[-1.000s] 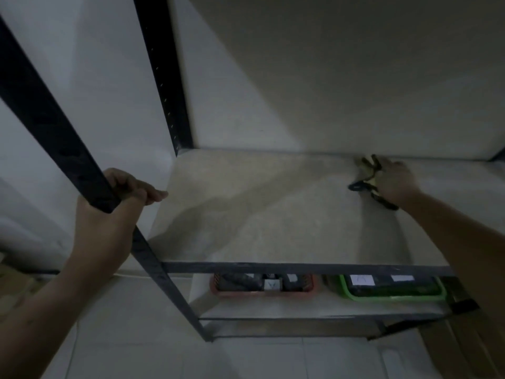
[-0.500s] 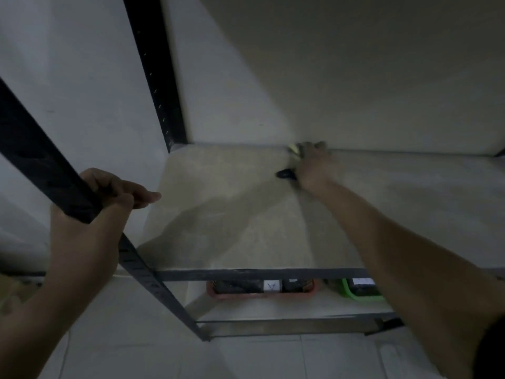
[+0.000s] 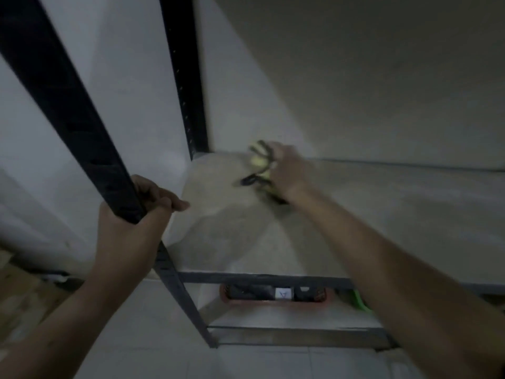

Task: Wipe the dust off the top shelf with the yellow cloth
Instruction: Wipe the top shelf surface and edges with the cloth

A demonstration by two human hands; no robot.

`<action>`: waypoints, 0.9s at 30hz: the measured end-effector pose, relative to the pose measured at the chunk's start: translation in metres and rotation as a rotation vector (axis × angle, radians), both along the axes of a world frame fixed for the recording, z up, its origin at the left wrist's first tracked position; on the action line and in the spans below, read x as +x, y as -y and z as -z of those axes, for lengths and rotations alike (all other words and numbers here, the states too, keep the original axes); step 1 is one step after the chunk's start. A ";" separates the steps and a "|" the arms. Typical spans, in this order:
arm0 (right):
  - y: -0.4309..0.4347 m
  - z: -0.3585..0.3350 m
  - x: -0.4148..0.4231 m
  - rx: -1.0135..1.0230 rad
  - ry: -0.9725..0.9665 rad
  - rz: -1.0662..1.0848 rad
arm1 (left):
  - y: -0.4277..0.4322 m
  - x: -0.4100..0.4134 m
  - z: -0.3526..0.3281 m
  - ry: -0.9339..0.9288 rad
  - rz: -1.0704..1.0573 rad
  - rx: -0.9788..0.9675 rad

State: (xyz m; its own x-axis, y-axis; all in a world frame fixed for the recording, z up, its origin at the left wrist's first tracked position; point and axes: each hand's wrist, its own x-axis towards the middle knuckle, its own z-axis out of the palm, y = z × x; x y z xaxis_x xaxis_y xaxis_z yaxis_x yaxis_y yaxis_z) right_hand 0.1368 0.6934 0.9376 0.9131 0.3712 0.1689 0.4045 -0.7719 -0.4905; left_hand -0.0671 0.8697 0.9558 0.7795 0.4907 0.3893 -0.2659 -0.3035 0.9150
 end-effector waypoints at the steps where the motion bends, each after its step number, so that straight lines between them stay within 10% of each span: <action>1: 0.034 -0.001 0.025 -0.072 0.092 0.082 | 0.002 0.000 -0.002 0.006 0.007 -0.019; 9: 0.072 0.035 0.055 -0.322 0.068 0.357 | 0.005 0.001 -0.003 0.037 -0.023 -0.043; 17: -0.105 0.037 -0.089 -0.135 0.116 -0.204 | 0.002 -0.002 -0.006 0.000 -0.056 -0.036; 20: -0.105 0.016 -0.123 0.046 -0.238 -0.448 | 0.003 -0.004 -0.007 -0.003 -0.013 -0.051; 27: 0.044 0.003 -0.056 -0.136 0.028 0.110 | 0.004 -0.005 -0.011 -0.021 0.001 -0.076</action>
State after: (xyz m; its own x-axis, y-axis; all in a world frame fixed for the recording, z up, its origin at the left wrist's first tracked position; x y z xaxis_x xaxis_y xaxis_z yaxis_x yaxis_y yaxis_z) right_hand 0.0811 0.6498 0.9350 0.9450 0.2904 0.1503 0.3261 -0.8706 -0.3683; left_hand -0.0723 0.8656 0.9672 0.7878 0.5175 0.3342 -0.2465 -0.2323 0.9409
